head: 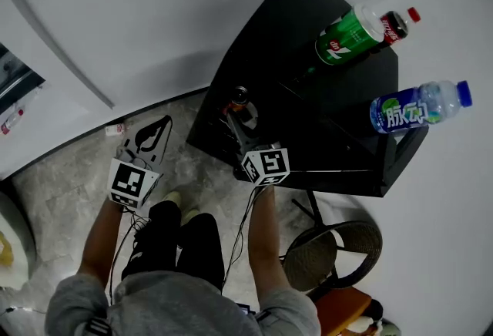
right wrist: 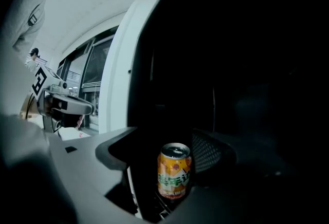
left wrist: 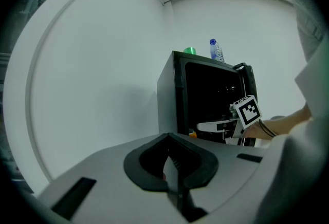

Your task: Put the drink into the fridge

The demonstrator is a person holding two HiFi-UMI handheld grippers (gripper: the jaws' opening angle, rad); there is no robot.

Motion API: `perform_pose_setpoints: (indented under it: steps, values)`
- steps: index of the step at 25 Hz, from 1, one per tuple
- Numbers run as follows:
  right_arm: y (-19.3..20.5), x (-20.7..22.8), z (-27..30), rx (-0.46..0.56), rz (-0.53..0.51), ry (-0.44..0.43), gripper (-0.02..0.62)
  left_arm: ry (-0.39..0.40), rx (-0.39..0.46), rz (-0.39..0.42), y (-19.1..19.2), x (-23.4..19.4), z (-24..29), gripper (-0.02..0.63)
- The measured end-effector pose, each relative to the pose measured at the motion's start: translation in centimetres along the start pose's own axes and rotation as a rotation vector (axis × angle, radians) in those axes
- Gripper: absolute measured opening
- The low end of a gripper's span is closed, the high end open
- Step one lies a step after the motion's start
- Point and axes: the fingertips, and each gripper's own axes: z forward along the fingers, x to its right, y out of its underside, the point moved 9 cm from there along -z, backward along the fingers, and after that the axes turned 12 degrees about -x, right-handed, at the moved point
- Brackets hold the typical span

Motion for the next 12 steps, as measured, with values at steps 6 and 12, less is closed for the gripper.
perform_pose_setpoints:
  steps: [6, 12]
  values:
    - [-3.1, -1.9, -4.2, -0.009, 0.014, 0.063, 0.277, 0.023, 0.014, 0.006, -3.8, 1.3, -2.2, 0.005]
    - [-7.3, -3.6, -8.9, -0.024, -0.006, 0.161, 0.213, 0.065, 0.036, 0.03, -8.8, 2.9, -4.4, 0.003]
